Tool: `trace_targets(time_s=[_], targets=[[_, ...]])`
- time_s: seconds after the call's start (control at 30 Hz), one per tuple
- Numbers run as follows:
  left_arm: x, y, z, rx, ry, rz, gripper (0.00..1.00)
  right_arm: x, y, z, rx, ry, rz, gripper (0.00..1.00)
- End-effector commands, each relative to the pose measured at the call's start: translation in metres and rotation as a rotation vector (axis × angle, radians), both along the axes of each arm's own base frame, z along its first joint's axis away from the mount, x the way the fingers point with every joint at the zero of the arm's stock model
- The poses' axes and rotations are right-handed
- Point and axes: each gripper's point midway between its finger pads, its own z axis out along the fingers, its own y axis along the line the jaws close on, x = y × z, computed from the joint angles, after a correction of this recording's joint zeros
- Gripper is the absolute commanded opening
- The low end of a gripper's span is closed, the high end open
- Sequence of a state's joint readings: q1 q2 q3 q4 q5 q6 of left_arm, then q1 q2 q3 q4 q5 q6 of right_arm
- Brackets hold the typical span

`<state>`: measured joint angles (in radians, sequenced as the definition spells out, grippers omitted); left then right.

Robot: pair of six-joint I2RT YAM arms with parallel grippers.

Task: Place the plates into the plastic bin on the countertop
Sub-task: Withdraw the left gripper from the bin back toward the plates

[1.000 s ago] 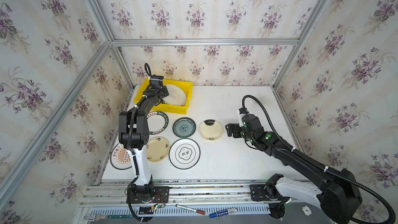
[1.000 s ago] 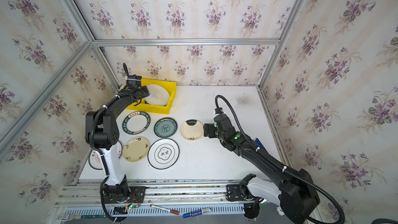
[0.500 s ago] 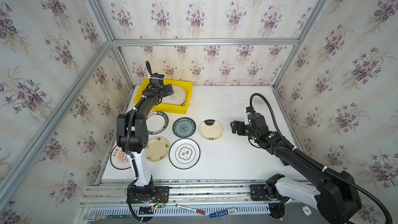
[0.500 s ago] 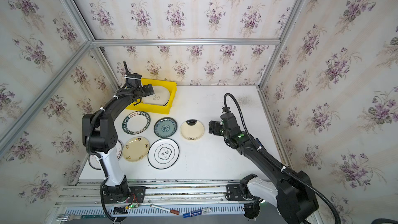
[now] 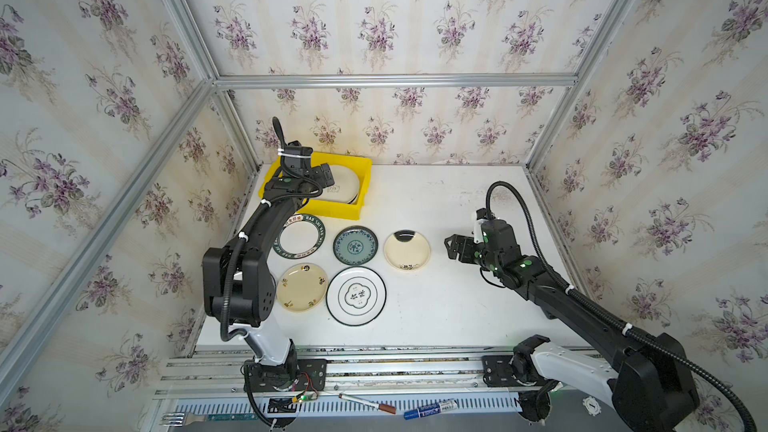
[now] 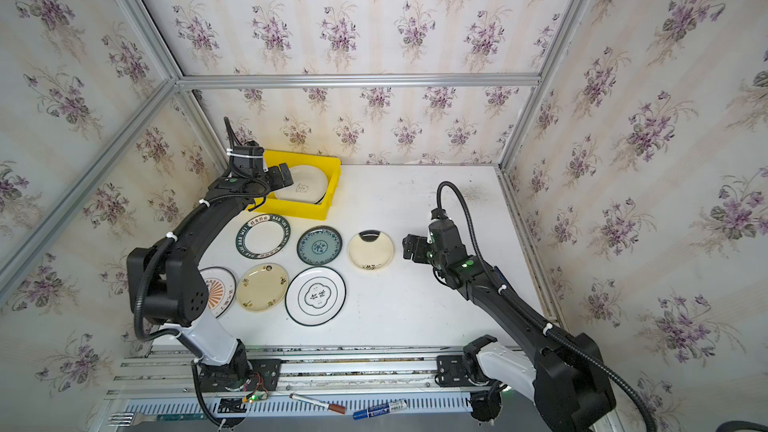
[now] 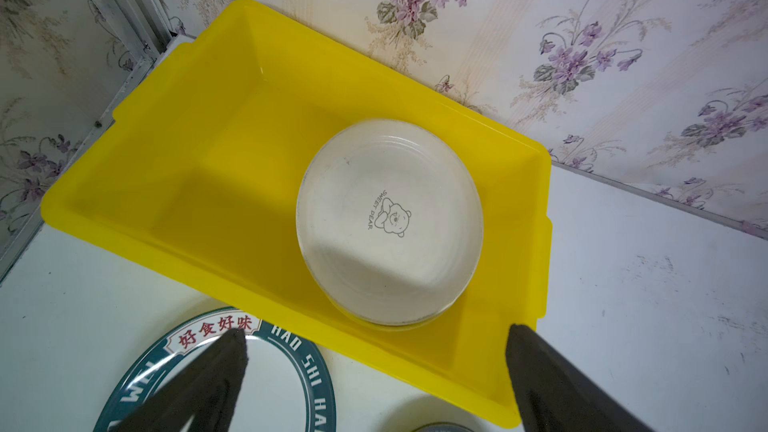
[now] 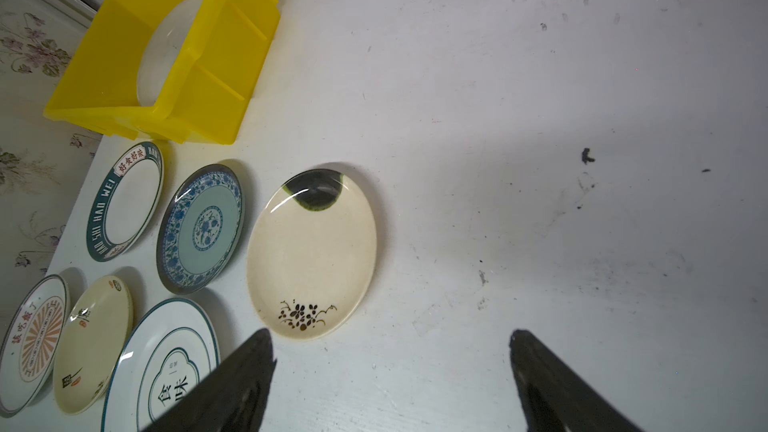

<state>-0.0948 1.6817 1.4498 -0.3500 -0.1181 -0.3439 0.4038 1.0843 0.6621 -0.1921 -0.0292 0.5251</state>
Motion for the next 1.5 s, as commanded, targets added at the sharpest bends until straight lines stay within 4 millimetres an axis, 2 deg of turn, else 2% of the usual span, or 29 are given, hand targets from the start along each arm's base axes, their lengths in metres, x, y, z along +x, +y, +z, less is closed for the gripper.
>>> trace_targets(time_s=[0.0, 0.17, 0.33, 0.53, 0.67, 0.87, 0.97, 1.1, 1.23, 1.47], targets=[[-0.015, -0.003, 0.009, 0.008, -0.021, 0.004, 1.00, -0.002, 0.005, 0.010, 0.049, -0.017, 0.008, 0.91], [-0.045, -0.013, 0.022, -0.014, -0.054, -0.006, 1.00, -0.005, 0.006, 0.020, 0.064, -0.029, 0.020, 0.91], [-0.078, -0.035, 0.053, -0.032, -0.145, -0.061, 1.00, -0.010, 0.005, 0.017, 0.077, -0.014, 0.016, 0.91], [-0.119, -0.061, 0.070, 0.000, -0.210, -0.136, 1.00, -0.018, 0.007, 0.013, 0.127, 0.005, 0.005, 0.90], [-0.148, -0.070, 0.055, -0.015, -0.208, -0.165, 1.00, -0.021, 0.010, 0.018, 0.160, -0.014, 0.018, 0.90], [-0.187, -0.086, 0.009, -0.028, -0.157, -0.241, 1.00, -0.026, 0.014, 0.013, 0.202, 0.017, 0.025, 0.90], [-0.202, -0.105, -0.011, -0.101, -0.146, -0.325, 1.00, -0.025, 0.022, 0.006, 0.251, 0.037, 0.034, 0.90], [-0.220, -0.132, -0.022, -0.216, -0.182, -0.452, 1.00, -0.022, 0.033, -0.009, 0.289, 0.092, 0.054, 0.90], [-0.227, -0.141, -0.025, -0.164, -0.205, -0.499, 1.00, -0.020, 0.039, -0.019, 0.291, 0.142, 0.067, 0.89], [-0.222, -0.157, -0.032, -0.130, -0.232, -0.575, 1.00, -0.011, 0.031, -0.032, 0.234, 0.133, 0.031, 0.89]])
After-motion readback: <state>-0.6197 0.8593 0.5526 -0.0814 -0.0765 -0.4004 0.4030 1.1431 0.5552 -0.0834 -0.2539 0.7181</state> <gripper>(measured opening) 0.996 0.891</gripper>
